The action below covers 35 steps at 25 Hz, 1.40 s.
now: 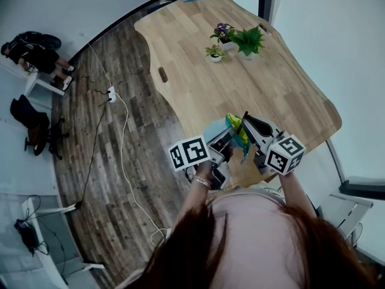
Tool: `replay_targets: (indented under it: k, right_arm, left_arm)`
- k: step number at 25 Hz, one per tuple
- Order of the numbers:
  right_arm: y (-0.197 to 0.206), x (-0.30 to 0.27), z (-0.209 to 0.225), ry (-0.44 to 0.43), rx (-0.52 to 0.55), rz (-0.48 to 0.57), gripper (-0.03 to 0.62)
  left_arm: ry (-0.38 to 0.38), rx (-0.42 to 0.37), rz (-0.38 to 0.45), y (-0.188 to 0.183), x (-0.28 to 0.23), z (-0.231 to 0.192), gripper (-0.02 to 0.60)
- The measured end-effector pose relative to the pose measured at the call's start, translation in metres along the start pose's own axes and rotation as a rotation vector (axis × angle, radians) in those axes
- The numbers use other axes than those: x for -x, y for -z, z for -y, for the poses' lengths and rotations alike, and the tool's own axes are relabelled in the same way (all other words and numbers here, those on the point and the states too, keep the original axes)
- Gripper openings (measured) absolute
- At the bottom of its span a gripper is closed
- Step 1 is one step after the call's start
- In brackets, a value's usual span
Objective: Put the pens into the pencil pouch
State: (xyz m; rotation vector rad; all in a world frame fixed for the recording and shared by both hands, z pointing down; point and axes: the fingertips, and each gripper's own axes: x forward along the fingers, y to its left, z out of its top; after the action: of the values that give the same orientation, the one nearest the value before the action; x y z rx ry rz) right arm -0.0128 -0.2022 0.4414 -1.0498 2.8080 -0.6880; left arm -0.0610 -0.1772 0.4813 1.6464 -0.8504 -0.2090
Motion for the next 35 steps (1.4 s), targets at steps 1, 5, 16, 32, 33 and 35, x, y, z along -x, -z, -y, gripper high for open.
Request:
replay_targets:
  k: [1, 5, 16, 32, 33, 35]
  right_arm:
    - [0.003, 0.000, 0.000, -0.001, 0.018, -0.018, 0.032]
    - [0.015, 0.000, -0.003, -0.009, 0.067, -0.084, 0.032]
    - [0.017, 0.008, -0.004, -0.011, 0.106, -0.128, 0.058]
    - [-0.010, 0.055, 0.043, 0.126, 0.175, -0.129, 0.054]
    - [-0.009, 0.057, 0.046, 0.133, 0.179, -0.140, 0.051]
    - [-0.006, 0.061, 0.054, 0.148, 0.187, -0.165, 0.043]
  left_arm:
    - [-0.001, -0.001, 0.002, -0.001, 0.000, 0.000, 0.008]
    - [-0.003, -0.003, 0.009, -0.004, 0.001, -0.002, 0.008]
    - [-0.032, -0.039, 0.003, -0.001, 0.001, -0.004, 0.008]
    - [-0.073, -0.084, 0.004, 0.009, 0.000, -0.005, 0.008]
    - [-0.076, -0.087, 0.002, 0.009, -0.001, -0.005, 0.008]
    - [-0.081, -0.091, 0.001, 0.010, -0.002, -0.005, 0.008]
